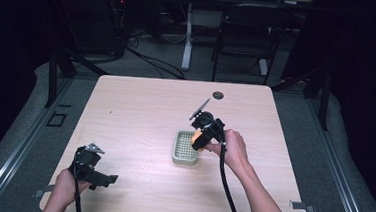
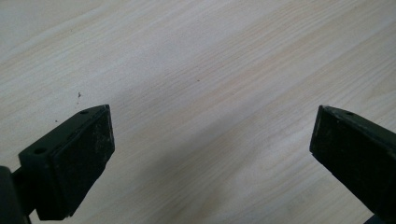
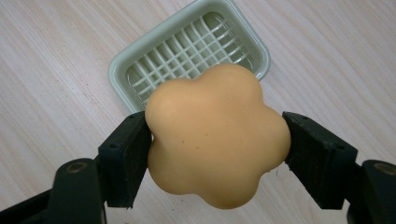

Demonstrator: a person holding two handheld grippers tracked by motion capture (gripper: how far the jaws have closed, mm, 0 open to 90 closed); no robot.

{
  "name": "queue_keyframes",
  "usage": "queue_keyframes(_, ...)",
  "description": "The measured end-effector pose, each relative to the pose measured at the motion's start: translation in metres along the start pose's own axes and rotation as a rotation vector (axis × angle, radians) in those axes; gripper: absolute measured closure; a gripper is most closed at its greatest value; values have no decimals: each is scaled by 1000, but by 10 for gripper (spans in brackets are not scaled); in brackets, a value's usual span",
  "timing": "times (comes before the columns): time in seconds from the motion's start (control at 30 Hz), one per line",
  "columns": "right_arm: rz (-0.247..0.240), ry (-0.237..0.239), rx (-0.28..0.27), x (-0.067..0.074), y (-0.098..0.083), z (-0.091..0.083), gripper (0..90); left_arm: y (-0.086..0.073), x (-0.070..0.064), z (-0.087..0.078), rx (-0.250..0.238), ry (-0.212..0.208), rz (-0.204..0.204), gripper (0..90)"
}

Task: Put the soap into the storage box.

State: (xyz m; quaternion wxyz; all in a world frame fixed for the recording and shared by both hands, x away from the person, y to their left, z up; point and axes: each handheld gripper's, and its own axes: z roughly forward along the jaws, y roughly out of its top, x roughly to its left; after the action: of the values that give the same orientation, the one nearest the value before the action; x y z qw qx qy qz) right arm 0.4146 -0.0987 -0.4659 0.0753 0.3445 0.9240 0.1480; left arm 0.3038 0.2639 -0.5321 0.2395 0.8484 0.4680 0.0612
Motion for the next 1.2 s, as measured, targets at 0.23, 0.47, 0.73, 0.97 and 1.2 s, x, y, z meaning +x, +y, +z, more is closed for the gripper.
queue_keyframes(0.23,-6,5,4,1,8,7,263,0,0,0,1,-1,0,1)
queue_keyframes(0.47,-9,13,8,4,15,17,264,0,0,0,1,0,0,1)
queue_keyframes(0.73,-10,32,14,7,24,30,263,0,0,0,1,0,1,1)
queue_keyframes(0.97,-16,41,37,11,30,42,263,0,0,0,2,0,1,1)
queue_keyframes(1.2,-18,46,60,11,33,52,263,0,0,0,2,-1,2,1)
